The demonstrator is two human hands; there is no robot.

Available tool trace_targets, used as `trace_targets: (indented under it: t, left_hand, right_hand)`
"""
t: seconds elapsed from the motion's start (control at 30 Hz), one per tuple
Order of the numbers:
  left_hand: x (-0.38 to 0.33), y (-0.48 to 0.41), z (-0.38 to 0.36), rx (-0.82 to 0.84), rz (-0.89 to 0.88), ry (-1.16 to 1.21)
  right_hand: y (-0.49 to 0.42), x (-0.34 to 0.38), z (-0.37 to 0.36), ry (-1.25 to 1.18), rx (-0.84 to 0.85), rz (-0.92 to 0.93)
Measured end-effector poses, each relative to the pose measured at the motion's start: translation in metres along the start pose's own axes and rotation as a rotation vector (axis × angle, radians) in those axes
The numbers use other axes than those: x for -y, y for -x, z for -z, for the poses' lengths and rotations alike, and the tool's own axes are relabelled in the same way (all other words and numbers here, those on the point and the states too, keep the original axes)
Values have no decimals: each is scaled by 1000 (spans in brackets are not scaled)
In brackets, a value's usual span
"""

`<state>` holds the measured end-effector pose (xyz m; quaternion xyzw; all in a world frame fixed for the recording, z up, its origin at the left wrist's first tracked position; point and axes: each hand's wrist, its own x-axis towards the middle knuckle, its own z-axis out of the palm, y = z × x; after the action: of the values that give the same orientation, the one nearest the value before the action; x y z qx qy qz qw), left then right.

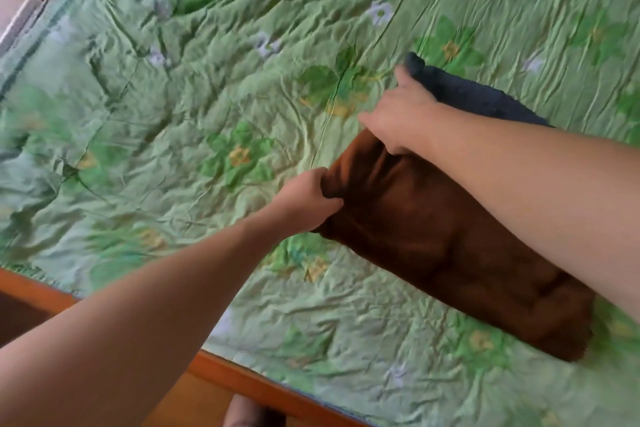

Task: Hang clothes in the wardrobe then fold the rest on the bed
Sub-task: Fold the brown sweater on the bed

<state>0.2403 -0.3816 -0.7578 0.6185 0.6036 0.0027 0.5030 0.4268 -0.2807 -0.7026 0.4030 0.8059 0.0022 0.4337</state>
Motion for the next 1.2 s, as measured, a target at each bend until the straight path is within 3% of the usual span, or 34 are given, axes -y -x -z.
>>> trace_targets:
  t: [0.1, 0.23, 0.4, 0.57, 0.67, 0.77, 0.87, 1.0, 1.2]
  left_hand:
    - [-22, 20, 0, -63, -45, 22]
    - [-69, 63, -16, -209, -132, -32]
    - [-156, 119, -83, -175, -297, -85]
    - [-220, 138, -196, -57, -467, -262]
    - [-221, 133, -258, 167, -452, -485]
    - [-196, 121, -286, 278, -477, -829]
    - [-174, 118, -287, 193, -547, -868]
    - [-159, 112, -283, -6, -732, -857]
    - [-142, 83, -309, 76, -751, -1012]
  right_hand:
    - [21, -9, -7, 4, -33, -28]
    - [77, -32, -36, -131, -260, -49]
    - [186, -64, -105, -197, -482, -129]
    - [263, -74, -201, -222, -434, -319]
    - [278, -60, -261, -301, -143, -412]
    - [277, -28, -299, -668, 109, -423]
    - [269, -5, -306, -973, -73, -559]
    - [245, 7, -298, -991, -479, -674]
    - [199, 17, -336, -970, -289, -615]
